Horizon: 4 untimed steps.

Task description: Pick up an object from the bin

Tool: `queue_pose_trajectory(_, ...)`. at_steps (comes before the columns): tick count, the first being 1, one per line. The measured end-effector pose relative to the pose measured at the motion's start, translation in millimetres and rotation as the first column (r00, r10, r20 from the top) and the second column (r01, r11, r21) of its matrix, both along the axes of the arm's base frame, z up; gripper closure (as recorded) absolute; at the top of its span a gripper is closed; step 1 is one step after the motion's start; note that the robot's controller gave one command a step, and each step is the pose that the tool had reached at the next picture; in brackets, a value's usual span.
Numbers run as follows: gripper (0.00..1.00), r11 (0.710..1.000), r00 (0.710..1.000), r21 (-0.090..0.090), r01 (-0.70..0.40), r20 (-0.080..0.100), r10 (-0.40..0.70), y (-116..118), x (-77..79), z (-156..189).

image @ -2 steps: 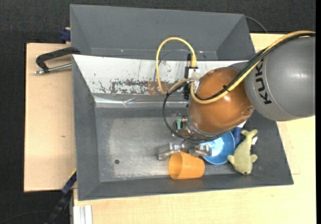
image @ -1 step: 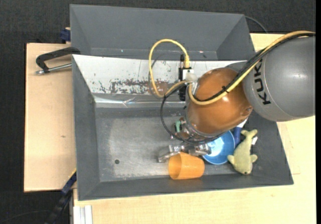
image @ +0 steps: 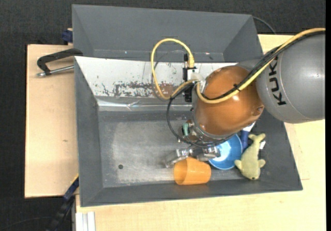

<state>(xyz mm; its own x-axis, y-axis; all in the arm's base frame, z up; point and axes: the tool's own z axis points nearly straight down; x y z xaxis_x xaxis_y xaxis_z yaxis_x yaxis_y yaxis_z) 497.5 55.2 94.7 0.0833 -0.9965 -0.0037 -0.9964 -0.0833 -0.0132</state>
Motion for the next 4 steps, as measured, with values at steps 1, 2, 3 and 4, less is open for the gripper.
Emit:
queue_pose_trajectory(1,0.00,0.996,0.996,-0.001,0.086,-0.006,-0.086,-9,-2.8,2)
queue_pose_trajectory(2,0.00,0.995,0.995,0.000,0.096,-0.007,-0.096,-5,-3.0,25)
queue_pose_trajectory(3,0.00,0.985,0.985,-0.004,-0.171,-0.010,0.171,-6,-4.3,-12)
queue_pose_trajectory(4,0.00,0.710,0.710,-0.002,-0.704,-0.008,0.704,-12,0.3,-23)
